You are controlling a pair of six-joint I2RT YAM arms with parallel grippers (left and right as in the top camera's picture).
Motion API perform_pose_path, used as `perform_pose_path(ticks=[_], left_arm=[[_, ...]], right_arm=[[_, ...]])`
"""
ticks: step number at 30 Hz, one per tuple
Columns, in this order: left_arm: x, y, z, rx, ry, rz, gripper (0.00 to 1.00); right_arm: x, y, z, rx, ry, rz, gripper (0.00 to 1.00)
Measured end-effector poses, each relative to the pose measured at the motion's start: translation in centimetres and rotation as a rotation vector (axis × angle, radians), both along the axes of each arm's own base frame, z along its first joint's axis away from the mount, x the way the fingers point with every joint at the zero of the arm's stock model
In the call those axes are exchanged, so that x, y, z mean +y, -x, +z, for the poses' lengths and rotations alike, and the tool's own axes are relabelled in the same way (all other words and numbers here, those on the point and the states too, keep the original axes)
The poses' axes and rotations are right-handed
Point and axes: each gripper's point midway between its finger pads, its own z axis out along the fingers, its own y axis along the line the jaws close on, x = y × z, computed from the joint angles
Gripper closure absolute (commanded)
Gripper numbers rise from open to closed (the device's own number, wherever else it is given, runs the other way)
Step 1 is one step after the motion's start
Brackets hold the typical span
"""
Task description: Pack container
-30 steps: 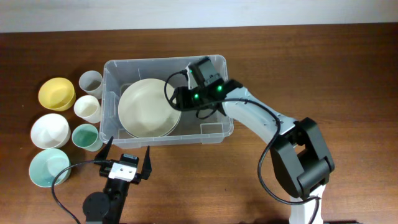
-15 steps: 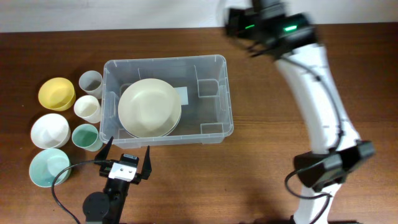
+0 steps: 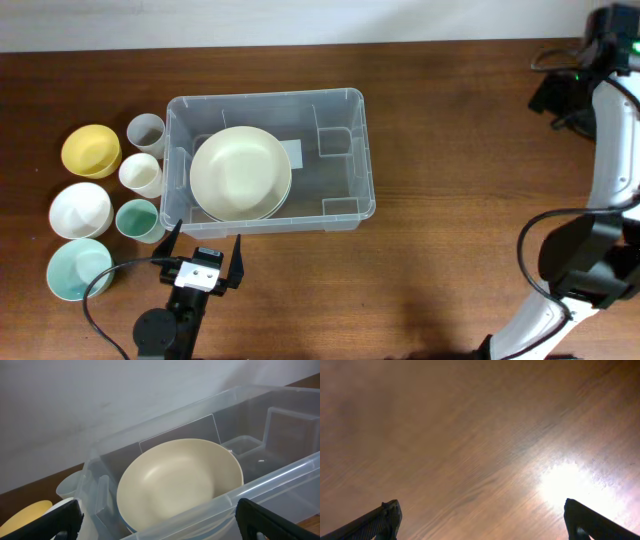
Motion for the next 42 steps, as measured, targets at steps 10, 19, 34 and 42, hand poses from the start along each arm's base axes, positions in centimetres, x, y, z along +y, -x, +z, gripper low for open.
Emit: perform_pose_path(ticks=[10, 19, 34, 42], left_arm=[[0.0, 0.0, 0.0, 0.0, 0.0, 0.0, 0.0], [0.0, 0.0, 0.0, 0.0, 0.0, 0.0, 0.0], [0.0, 0.0, 0.0, 0.0, 0.0, 0.0, 0.0], [0.0, 0.7, 7.3, -0.302, 0.021, -0.001, 0.0]], right_arm=[[-0.3, 1.3, -3.6, 0.069, -0.033, -0.017, 0.01], [-0.3, 1.3, -3.6, 0.069, -0.033, -0.016, 0.01], [-0.3, 1.3, -3.6, 0.069, -0.033, -0.017, 0.01], [-0.3, 1.3, -3.7, 0.07, -0.034, -0.017, 0.01]])
